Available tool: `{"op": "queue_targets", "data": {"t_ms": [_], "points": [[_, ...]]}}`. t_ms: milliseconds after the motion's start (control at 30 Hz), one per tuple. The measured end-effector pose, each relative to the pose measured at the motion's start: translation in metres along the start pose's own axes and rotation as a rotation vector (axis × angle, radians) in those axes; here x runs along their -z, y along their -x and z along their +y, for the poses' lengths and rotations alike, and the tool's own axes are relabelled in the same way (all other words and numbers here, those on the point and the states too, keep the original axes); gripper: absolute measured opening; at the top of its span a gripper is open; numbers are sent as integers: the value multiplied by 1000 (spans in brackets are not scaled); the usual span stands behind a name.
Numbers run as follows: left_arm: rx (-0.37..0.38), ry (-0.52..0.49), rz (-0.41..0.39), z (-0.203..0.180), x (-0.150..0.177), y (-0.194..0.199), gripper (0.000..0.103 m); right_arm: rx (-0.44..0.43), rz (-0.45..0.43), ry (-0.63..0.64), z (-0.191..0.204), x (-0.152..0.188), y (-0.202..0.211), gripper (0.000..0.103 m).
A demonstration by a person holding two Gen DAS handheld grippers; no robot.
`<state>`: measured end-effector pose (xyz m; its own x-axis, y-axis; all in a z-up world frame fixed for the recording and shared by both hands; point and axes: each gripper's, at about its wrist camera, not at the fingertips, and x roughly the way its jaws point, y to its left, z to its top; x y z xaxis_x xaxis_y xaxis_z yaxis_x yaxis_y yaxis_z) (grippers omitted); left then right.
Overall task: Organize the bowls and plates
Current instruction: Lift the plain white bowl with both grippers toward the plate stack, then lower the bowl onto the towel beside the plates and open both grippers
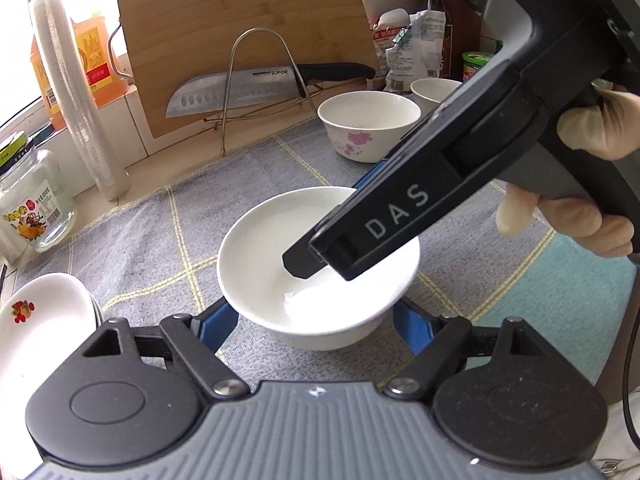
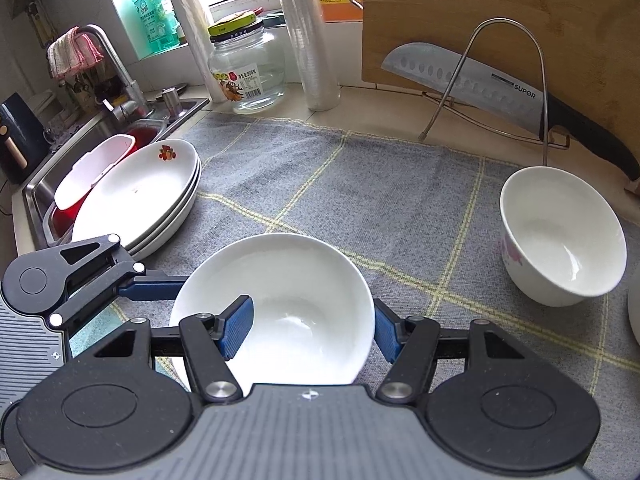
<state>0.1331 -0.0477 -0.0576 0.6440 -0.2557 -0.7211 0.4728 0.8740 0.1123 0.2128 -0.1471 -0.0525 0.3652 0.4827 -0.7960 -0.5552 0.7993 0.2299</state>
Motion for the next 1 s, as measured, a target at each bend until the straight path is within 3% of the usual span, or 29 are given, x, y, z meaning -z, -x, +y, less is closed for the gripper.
{"op": "queue_targets", "data": {"t_ms": [333, 400, 467, 533, 733, 1000], "points": [[0, 6, 13, 2, 5, -4, 84, -8, 8, 4, 4, -2, -7, 69], [-3, -3, 14, 2, 6, -4, 85, -21, 5, 1, 5, -1, -7, 74], [-7, -5, 18, 2, 7, -5, 89, -38, -6, -9, 4, 0, -5, 91], [-5, 3, 20, 3, 9, -3, 92, -21, -26, -2, 7, 0, -3, 98], [3, 29, 29, 9, 16, 9, 94, 7, -51, -18, 3, 3, 4, 101], [3, 58, 11, 10, 16, 28, 98, 106, -127, -13, 4, 16, 21, 103]]}}
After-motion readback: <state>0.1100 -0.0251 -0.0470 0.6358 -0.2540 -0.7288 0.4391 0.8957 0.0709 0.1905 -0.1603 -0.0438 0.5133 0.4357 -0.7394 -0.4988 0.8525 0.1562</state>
